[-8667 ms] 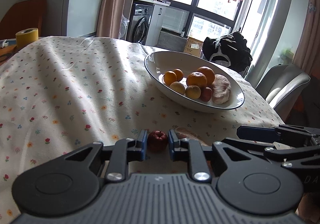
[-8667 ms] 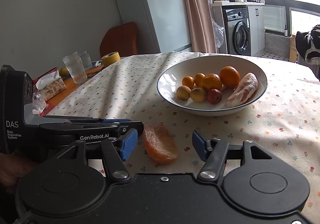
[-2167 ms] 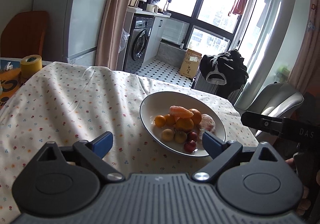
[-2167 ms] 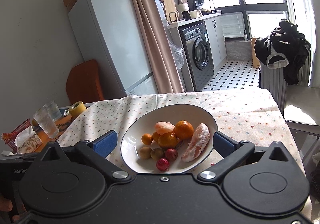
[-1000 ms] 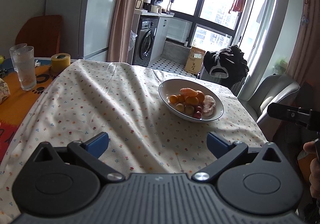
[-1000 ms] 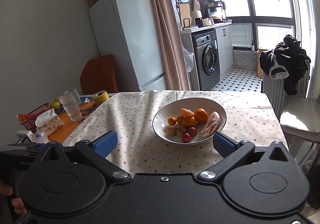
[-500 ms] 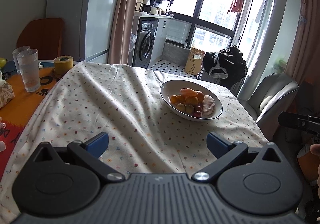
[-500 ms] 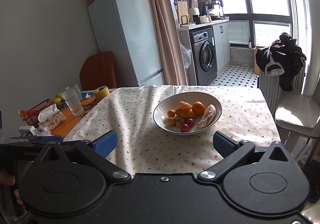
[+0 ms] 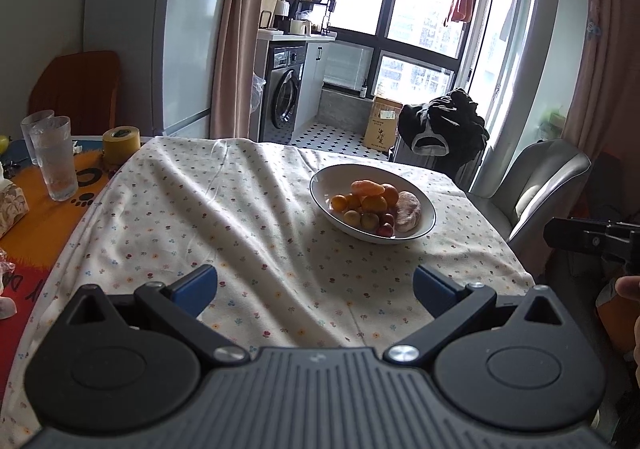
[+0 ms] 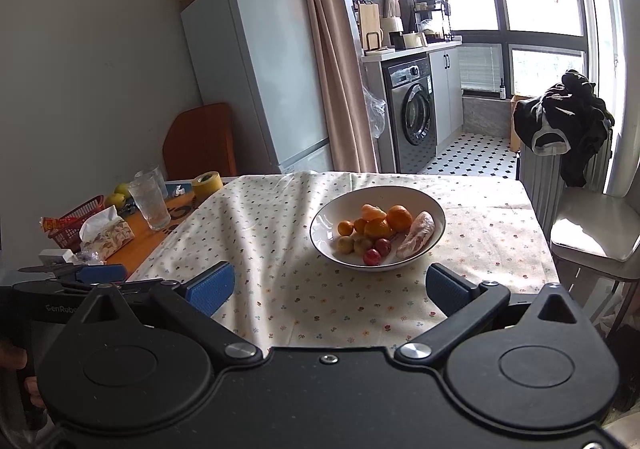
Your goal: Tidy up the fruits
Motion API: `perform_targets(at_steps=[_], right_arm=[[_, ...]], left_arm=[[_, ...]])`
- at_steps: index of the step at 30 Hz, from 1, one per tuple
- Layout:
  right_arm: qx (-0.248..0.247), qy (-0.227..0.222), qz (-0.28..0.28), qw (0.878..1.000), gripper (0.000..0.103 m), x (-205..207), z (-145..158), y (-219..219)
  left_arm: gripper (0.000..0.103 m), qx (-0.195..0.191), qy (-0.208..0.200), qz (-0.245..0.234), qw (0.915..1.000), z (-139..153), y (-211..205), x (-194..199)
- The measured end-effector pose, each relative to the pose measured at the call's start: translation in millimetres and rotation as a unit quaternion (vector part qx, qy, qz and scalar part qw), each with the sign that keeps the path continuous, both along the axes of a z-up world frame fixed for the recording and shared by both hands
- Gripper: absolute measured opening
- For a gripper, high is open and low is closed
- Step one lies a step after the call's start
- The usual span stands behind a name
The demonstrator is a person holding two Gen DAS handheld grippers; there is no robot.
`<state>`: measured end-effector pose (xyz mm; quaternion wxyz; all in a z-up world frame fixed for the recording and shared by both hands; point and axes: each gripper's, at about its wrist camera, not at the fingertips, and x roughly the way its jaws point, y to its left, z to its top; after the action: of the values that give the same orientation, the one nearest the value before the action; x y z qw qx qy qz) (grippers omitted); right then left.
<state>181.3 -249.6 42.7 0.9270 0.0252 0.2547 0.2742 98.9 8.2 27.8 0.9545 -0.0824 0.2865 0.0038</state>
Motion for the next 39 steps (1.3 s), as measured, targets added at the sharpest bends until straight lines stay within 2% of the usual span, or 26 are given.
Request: perform_targets(at_steps=[39], right_arm=[[-0.002,0.003,0.010,1.000,0.103,-2.4,-1.5,2.6]], left_arm=[[0.103,0.004,-0.003,-0.007,1.0000,3.0,-3.9,-1.8]])
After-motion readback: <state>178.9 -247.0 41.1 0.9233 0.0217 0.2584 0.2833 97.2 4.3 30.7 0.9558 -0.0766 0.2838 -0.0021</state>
